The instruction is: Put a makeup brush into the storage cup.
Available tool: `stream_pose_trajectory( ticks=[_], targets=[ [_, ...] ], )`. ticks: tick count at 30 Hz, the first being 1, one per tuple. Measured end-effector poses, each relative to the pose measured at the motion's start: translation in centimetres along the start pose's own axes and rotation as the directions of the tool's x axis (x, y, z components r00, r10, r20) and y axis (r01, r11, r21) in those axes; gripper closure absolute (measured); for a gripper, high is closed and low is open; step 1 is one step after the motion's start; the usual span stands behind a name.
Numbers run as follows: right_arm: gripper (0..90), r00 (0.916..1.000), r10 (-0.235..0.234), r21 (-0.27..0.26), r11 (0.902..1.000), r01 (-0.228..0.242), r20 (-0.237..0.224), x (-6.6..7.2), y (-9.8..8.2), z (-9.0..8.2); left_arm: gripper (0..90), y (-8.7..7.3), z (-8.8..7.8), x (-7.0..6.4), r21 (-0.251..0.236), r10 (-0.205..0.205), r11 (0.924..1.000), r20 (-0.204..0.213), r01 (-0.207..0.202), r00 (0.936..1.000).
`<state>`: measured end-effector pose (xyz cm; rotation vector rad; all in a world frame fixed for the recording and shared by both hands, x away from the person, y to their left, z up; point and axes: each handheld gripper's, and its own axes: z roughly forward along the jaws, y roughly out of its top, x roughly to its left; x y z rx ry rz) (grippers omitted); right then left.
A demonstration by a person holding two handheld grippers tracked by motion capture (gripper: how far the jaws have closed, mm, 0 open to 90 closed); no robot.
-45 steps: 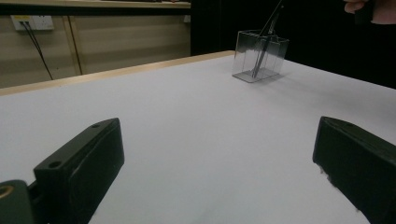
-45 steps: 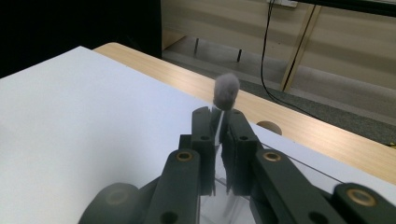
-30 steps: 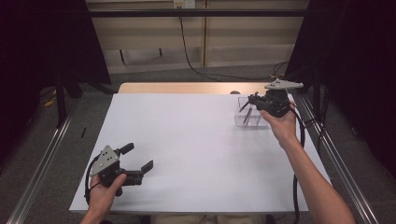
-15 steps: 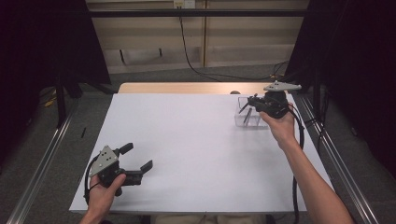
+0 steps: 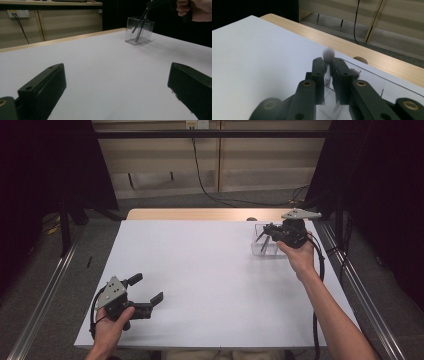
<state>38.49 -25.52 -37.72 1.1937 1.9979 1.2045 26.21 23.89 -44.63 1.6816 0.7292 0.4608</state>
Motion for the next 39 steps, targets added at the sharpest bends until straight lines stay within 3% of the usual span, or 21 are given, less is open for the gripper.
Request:
stream_pose_trajectory(
  ticks=[4,8,22,31,35,39],
  targets=[
    [74.7,1.0000,0.001,-0.020,0.9998,-0.001,-0.006,0.0,0.0,-0.2,1.9,-0.1,0.0,0.1,0.000,-0.003,1.0000,0.001,0.003,1.0000],
    [64.3,1.0000,0.003,-0.032,0.9995,-0.003,0.001,0.0,-0.1,-0.3,1.9,-0.1,0.0,0.0,-0.001,-0.003,1.0000,0.002,0.003,1.0000],
    [31.9,0.9988,0.014,-0.107,0.9941,-0.019,-0.048,0.2,-0.4,-1.0,1.9,0.0,-0.3,0.1,-0.002,0.004,1.0000,0.000,-0.004,1.0000],
    [8.7,0.9993,0.018,-0.168,0.9855,-0.023,-0.032,0.3,-0.6,-2.0,1.9,0.0,-0.4,0.4,-0.005,-0.005,1.0000,-0.011,0.005,0.9999],
    [2.8,0.9982,0.041,-0.180,0.9825,-0.048,-0.044,0.1,-1.1,-2.5,1.9,0.1,-0.4,0.5,-0.007,-0.005,1.0000,-0.014,0.005,0.9999],
    [0.0,0.9971,0.020,-0.171,0.9848,-0.032,-0.073,0.1,-1.9,-3.0,1.9,0.0,-0.2,0.7,-0.001,-0.013,0.9999,-0.020,0.013,0.9997]
  ],
)
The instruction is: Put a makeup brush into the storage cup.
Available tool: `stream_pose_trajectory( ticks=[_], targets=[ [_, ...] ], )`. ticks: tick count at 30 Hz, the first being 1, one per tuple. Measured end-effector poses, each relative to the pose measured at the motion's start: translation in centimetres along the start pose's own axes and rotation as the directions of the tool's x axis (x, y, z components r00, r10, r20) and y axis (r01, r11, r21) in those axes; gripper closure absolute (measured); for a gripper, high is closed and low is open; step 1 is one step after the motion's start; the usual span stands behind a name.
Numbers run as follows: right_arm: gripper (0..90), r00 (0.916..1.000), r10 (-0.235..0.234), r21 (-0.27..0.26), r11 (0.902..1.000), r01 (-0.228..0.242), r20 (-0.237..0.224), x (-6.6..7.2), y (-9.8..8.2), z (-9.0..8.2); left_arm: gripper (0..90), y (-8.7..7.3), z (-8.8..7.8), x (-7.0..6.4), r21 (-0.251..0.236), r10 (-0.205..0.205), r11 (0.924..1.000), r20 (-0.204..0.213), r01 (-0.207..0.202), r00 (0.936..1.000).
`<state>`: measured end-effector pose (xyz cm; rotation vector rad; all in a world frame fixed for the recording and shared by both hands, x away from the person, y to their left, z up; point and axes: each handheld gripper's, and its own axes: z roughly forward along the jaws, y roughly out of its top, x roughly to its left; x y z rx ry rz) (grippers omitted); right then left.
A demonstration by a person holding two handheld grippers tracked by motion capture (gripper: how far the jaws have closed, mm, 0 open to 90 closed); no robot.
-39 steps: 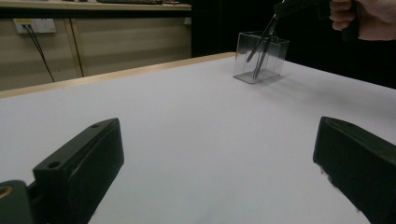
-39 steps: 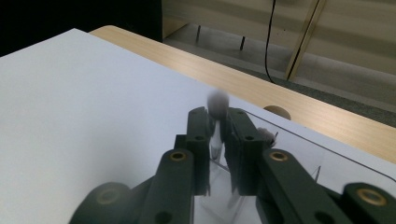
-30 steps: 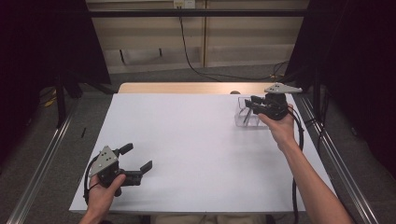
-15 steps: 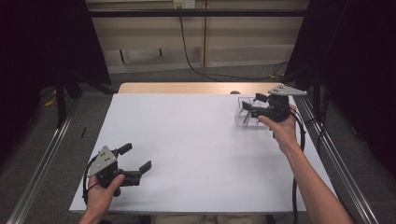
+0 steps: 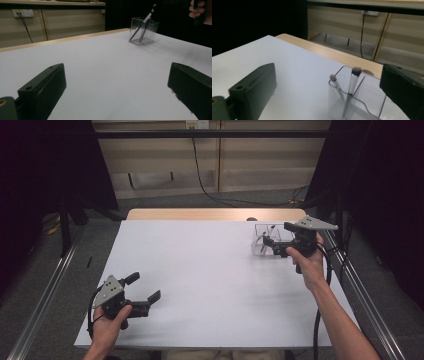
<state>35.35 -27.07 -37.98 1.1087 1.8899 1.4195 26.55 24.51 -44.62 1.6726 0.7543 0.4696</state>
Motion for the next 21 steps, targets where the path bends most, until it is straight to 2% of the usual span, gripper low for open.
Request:
stream_pose_trajectory(
  ticks=[3,5,11,16,21],
  targets=[
    [0.0,0.9997,0.019,-0.002,0.9998,-0.019,-0.015,-0.2,-0.3,-0.4,1.9,0.0,0.0,0.1,0.003,0.003,1.0000,-0.005,-0.003,1.0000],
    [0.0,0.9986,0.045,-0.027,0.9986,-0.046,-0.029,-0.6,-0.6,-0.9,1.9,0.0,0.0,0.0,0.002,0.000,1.0000,-0.005,0.000,1.0000],
    [0.0,1.0000,0.005,-0.011,0.9999,-0.005,-0.004,-0.2,-1.1,-2.1,1.9,0.1,0.2,0.2,0.003,-0.004,1.0000,-0.016,0.004,0.9999],
    [0.9,0.9994,0.001,-0.021,0.9998,0.000,0.035,-0.1,-1.8,-3.1,1.9,0.1,0.5,0.2,0.005,-0.016,0.9999,-0.023,0.016,0.9996],
    [0.7,0.9989,0.014,-0.008,0.9999,-0.014,0.045,-0.2,-2.6,-3.9,1.9,0.1,0.4,0.3,0.009,-0.011,0.9999,-0.024,0.011,0.9996]
  ],
)
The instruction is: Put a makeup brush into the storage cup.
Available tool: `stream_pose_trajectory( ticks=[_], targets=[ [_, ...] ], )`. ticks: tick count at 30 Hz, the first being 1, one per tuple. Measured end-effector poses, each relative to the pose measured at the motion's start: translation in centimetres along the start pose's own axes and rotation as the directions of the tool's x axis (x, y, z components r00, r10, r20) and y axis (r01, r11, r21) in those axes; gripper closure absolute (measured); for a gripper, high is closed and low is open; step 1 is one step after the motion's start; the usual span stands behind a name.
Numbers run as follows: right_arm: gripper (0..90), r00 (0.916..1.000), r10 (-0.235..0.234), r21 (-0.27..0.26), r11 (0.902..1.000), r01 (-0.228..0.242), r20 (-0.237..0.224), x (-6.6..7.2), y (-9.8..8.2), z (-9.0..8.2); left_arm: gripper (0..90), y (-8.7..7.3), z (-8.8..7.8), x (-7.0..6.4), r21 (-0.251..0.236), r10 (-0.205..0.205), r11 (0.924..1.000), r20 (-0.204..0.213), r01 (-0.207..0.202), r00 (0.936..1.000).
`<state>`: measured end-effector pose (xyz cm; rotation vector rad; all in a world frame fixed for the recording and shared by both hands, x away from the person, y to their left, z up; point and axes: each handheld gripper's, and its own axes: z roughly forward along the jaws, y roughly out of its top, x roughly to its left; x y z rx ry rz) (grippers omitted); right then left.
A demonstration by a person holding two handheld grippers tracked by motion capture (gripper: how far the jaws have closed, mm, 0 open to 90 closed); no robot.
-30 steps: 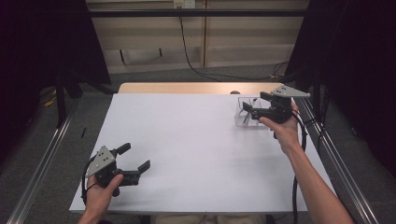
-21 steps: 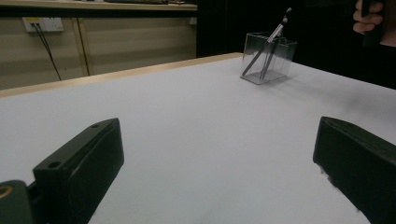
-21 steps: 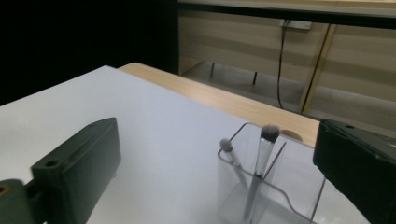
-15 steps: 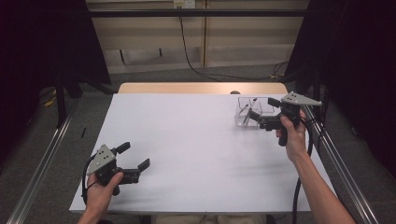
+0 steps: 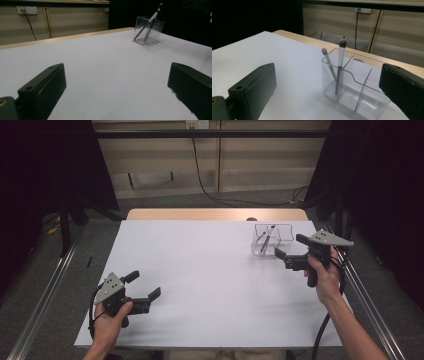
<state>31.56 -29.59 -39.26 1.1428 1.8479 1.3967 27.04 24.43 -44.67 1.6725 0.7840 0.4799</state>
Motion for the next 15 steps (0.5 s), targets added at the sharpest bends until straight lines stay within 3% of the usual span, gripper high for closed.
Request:
stream_pose_trajectory(
  ticks=[2,7,15],
  targets=[
    [1.5,0.9999,0.004,-0.021,0.9998,-0.004,0.013,0.0,-0.2,-0.3,1.9,0.0,-0.1,0.0,-0.002,0.003,1.0000,0.001,-0.003,1.0000],
    [1.3,0.9998,0.018,-0.016,0.9997,-0.018,-0.008,0.4,-0.8,-0.9,1.9,0.0,-0.3,-0.1,-0.004,0.003,1.0000,0.001,-0.003,1.0000],
    [1.5,0.9995,0.031,-0.027,0.9992,-0.030,0.012,0.8,-2.1,-1.8,1.9,-0.1,-0.6,-0.1,-0.010,0.010,0.9999,0.009,-0.010,0.9999]
  ],
)
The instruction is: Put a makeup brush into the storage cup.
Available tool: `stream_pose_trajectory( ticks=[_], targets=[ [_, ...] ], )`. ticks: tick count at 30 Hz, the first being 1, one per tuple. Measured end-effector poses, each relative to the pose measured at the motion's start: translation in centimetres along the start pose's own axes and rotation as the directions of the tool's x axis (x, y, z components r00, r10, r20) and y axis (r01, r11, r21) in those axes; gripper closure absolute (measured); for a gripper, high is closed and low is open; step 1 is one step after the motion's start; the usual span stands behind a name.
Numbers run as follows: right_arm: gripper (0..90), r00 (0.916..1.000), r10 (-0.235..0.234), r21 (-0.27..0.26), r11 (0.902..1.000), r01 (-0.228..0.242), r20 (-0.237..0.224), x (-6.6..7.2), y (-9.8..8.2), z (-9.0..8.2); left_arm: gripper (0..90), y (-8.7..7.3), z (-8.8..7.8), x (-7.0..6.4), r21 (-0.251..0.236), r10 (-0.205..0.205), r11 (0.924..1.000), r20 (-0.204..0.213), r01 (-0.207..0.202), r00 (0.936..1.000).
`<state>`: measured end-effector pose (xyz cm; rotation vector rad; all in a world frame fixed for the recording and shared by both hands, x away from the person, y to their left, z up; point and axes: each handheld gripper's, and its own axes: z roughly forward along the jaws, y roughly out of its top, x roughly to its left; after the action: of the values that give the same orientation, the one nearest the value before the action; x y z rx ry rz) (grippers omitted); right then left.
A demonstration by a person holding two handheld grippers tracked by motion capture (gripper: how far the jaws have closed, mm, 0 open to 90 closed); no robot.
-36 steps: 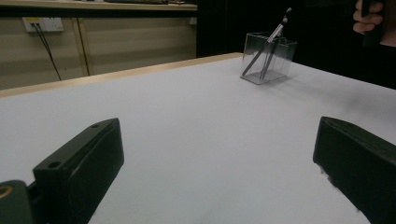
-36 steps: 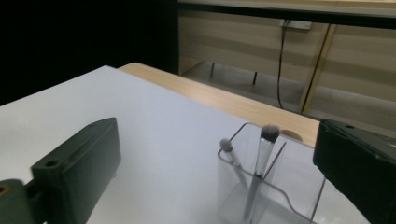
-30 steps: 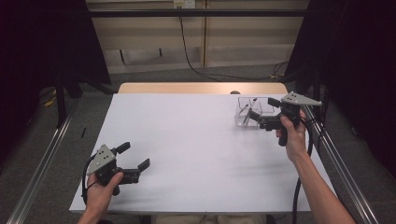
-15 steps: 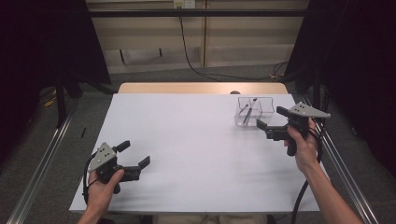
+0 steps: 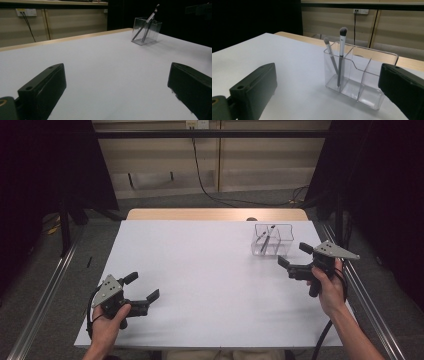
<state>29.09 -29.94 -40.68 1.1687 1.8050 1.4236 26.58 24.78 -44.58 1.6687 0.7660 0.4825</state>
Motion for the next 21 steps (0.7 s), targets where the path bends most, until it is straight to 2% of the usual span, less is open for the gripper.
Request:
stream_pose_trajectory(
  ticks=[8,13,19,21],
  targets=[
    [2.0,1.0000,-0.003,0.022,0.9997,0.002,0.005,0.4,-1.2,-0.7,1.9,0.0,-0.5,-0.1,-0.009,-0.004,1.0000,-0.007,0.004,1.0000],
    [2.5,0.9999,0.002,0.008,1.0000,-0.003,0.013,0.9,-1.6,-1.6,1.9,0.1,-0.6,-0.2,-0.010,0.007,0.9999,-0.006,-0.007,1.0000],
    [2.8,0.9998,-0.009,0.011,0.9999,0.009,0.017,1.7,-2.5,-2.6,1.9,0.0,-0.8,-0.3,-0.013,-0.004,0.9999,-0.014,0.003,0.9999],
    [2.8,0.9998,0.000,0.007,1.0000,0.000,0.018,1.8,-2.8,-2.9,1.9,0.0,-0.9,-0.4,-0.012,0.008,0.9999,-0.010,-0.008,0.9999]
  ],
)
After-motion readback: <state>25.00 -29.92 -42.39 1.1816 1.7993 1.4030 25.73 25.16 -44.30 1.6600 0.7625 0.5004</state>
